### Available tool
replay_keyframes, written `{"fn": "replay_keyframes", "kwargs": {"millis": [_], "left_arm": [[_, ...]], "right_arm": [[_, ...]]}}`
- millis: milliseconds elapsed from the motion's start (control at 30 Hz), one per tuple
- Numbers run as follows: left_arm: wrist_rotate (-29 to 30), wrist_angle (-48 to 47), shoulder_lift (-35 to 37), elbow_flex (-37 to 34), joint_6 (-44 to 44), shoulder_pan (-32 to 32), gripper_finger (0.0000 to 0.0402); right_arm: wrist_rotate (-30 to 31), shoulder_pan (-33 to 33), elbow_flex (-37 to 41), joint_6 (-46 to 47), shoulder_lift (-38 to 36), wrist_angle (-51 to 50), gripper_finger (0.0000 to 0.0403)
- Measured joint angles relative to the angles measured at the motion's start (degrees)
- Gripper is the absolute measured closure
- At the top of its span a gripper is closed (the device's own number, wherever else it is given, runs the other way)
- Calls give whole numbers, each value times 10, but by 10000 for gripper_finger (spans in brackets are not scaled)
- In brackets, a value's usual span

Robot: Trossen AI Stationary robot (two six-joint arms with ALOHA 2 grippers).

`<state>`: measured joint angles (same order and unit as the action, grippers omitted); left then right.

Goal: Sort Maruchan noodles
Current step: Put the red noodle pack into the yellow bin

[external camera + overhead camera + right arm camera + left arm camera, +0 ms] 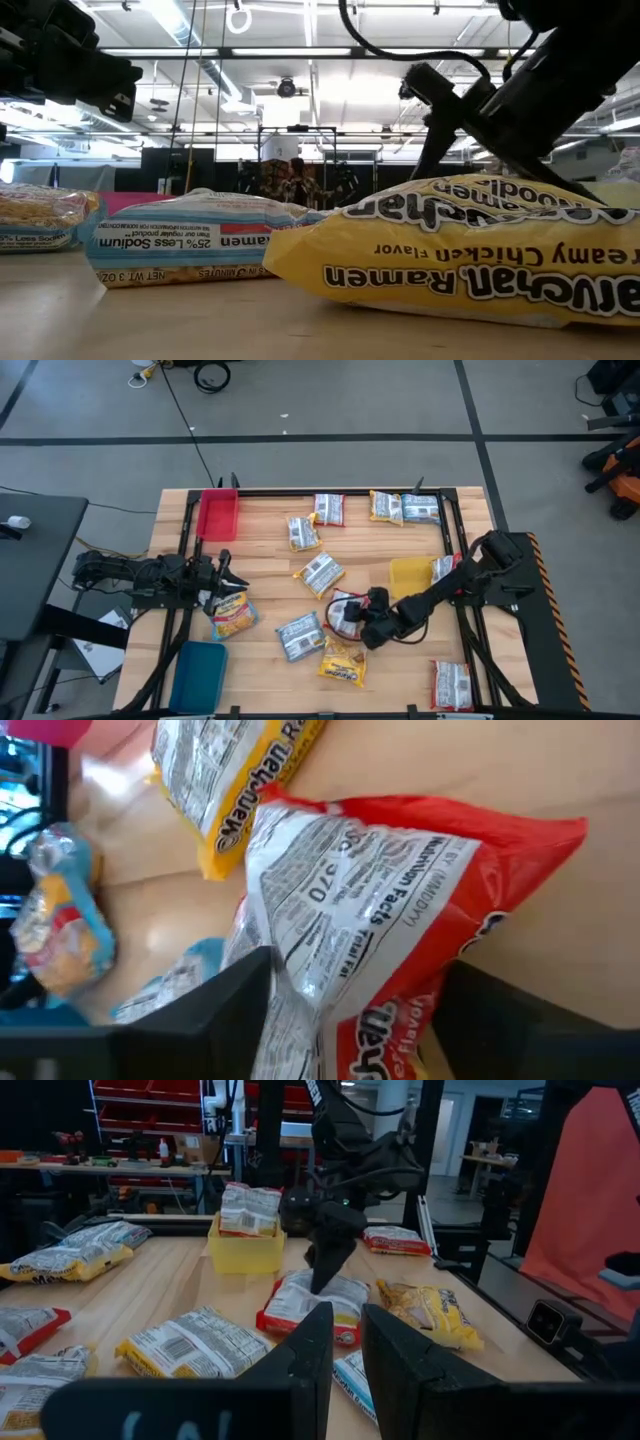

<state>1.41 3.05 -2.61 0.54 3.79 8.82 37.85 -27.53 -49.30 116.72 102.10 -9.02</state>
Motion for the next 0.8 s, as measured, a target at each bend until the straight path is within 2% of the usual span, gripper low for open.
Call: {"fn": "replay_keyframes", "kwargs": {"millis": [100, 267, 367, 400, 467, 633, 700, 800], "left_arm": [[0, 0, 0, 0, 0, 0, 340], [0, 0, 0, 0, 0, 0, 340], [0, 0, 0, 0, 0, 0, 340], [0, 0, 0, 0, 0, 0, 340], [0, 0, 0, 0, 0, 0, 340], [0, 1, 0, 0, 0, 0, 340], [0, 1, 0, 0, 0, 0, 340], [0, 1, 0, 0, 0, 0, 340]], "right_arm": [[0, 8, 0, -58, 0, 6, 217], [-5, 19, -26, -232, -7, -1, 323], [-33, 35, -72, -345, -24, -45, 382], [-43, 42, -95, -377, -31, -76, 389], [-64, 58, -157, -414, -43, -178, 388], [-116, 97, -316, -441, -41, -538, 384], [-132, 109, -352, -422, -41, -661, 390], [-145, 119, -365, -386, -41, -813, 391]]}}
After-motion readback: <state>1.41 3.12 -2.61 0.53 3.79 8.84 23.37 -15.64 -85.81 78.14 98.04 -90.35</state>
